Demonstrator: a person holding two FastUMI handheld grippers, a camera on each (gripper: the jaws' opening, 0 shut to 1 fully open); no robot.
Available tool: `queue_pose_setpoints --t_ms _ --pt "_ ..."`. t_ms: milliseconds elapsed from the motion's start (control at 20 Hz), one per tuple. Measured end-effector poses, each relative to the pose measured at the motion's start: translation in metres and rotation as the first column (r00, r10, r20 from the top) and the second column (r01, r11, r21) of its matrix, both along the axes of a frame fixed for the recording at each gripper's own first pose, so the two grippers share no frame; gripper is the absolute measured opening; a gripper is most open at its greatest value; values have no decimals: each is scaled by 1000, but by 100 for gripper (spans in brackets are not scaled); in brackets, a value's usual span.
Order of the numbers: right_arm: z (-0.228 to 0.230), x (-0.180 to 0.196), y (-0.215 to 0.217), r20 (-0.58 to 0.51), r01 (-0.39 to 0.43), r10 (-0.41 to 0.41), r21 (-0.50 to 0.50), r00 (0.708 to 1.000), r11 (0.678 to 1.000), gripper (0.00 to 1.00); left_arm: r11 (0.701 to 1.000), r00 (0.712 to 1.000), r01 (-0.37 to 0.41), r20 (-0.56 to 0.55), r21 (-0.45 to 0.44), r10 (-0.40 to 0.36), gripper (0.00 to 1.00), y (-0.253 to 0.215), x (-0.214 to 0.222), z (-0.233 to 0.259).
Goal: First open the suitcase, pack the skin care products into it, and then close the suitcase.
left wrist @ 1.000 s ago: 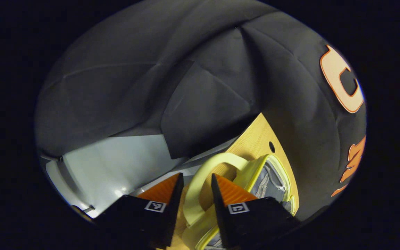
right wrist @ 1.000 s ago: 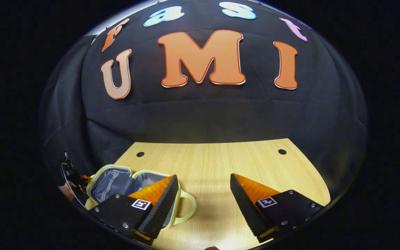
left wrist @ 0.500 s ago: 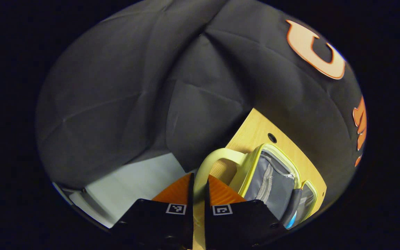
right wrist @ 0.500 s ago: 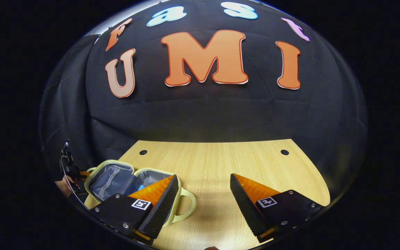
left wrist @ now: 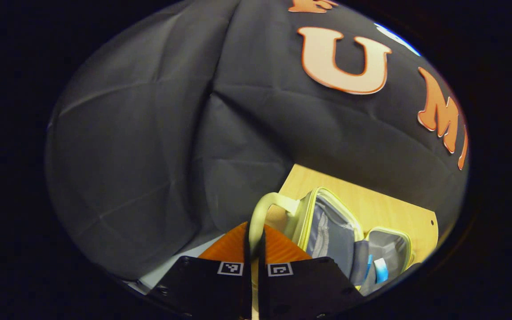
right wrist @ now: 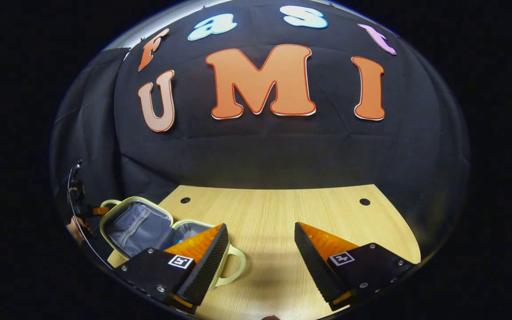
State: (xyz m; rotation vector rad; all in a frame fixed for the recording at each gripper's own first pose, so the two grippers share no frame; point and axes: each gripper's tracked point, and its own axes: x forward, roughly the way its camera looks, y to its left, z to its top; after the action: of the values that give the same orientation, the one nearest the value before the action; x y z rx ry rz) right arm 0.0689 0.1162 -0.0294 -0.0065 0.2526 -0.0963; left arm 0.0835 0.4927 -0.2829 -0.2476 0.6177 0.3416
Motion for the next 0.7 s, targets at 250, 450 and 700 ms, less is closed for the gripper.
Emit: queue_pose_setpoints --t_ms 250,450,700 --pt "-4 -2 -4 5 -38 38 49 999 998 95 994 987 96 123 51 -102 5 -62 17 77" --pt "-2 -3 -8 22 -61 60 47 998 997 95 986 970 158 180 53 -165 5 -112 25 111" --pt "0 -7 -21 28 -74 73 72 997 995 95 975 950 220 222 34 -222 5 -165 29 136"
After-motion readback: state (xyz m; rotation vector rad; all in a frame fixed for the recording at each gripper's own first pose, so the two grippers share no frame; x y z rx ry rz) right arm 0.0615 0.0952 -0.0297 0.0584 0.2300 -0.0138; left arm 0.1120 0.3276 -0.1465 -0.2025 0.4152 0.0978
